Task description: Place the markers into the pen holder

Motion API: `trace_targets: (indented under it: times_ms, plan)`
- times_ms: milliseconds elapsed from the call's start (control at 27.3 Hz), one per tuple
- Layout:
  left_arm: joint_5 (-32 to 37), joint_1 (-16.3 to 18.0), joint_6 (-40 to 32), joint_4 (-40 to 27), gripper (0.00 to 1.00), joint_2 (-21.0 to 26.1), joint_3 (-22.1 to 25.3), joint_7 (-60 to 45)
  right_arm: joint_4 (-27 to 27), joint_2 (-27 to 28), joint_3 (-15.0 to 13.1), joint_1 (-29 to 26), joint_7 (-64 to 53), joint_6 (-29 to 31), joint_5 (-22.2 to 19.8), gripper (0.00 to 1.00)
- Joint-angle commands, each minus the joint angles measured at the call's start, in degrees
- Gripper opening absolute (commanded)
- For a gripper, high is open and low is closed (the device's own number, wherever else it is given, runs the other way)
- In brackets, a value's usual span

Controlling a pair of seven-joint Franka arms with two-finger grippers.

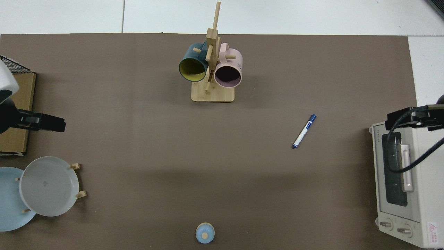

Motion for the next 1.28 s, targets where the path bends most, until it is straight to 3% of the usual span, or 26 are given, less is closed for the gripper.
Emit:
trace_targets:
  times_ms: [0,659,952,1245]
  plan:
    - [0.8,-0.6,0.1,-0.7,1.00,-0.7,0.5,0.3,-0.2,-0.5,-0.1,-0.1,-1.6,-0.3,0.2,1.00]
    - [0.6,-0.6,-0.4,-1.4,1.00,-1.2,0.5,0.3,-0.7,-1.6,0.6,0.3,-1.3,0.2,1.9,1.00]
    - [0.5,-0.8,-0.4,-2.1,1.00,-1.7,0.4,0.2,-6.5,-1.5,0.6,1.0,0.5,9.6,3.5,1.00]
    - [0.4,-0.9,-0.4,-2.3,1.00,-1.8,0.4,0.1,-10.9,2.6,0.6,2.6,2.0,17.4,3.6,1.00]
